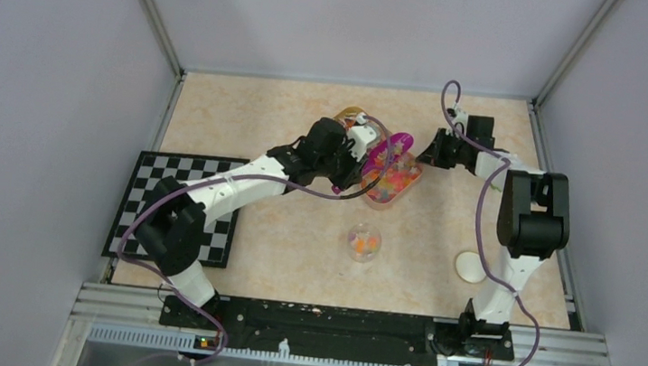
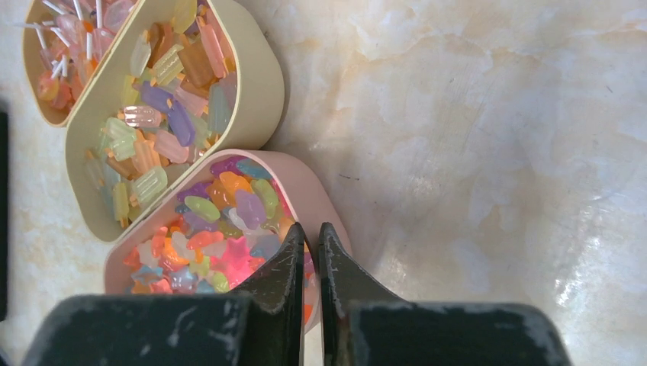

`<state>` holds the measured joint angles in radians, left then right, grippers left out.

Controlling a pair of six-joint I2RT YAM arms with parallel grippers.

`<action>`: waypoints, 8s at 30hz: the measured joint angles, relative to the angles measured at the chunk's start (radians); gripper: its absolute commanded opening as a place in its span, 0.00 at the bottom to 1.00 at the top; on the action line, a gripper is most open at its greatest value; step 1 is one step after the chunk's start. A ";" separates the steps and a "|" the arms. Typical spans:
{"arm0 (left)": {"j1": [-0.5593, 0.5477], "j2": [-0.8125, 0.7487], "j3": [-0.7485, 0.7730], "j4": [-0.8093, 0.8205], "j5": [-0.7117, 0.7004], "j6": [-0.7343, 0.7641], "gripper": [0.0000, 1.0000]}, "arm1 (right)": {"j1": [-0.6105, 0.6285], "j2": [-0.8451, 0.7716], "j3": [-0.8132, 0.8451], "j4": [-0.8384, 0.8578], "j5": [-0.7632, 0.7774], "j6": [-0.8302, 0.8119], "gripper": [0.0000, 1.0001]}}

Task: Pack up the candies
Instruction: Place the fake candies in the packing bottle.

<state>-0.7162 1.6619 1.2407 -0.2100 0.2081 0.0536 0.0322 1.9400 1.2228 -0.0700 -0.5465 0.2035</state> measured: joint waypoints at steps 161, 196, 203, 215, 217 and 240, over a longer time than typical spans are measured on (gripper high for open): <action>-0.322 0.082 0.481 -1.195 -0.110 -0.251 0.00 | 0.027 -0.788 -0.451 0.174 0.104 0.227 0.85; -0.322 0.081 0.401 -1.198 -0.154 -0.262 0.00 | 0.027 -0.808 -0.449 0.020 0.198 0.238 0.82; -0.325 0.049 0.413 -1.170 -0.237 -0.229 0.00 | 0.027 -0.832 -0.449 -0.026 0.229 0.255 0.82; -0.325 -0.024 0.346 -1.152 -0.245 -0.227 0.00 | 0.027 -0.856 -0.430 -0.084 0.229 0.254 0.72; -0.325 -0.024 0.346 -1.152 -0.234 -0.235 0.00 | 0.027 -0.859 -0.430 -0.096 0.212 0.257 0.61; -0.326 -0.113 0.275 -1.145 -0.135 -0.296 0.00 | 0.321 -1.087 -0.836 0.215 0.056 0.684 0.24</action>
<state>-1.0424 1.5494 1.5162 -1.3552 0.0731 -0.2424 0.3534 0.8528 0.3866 0.1452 -0.4900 0.8871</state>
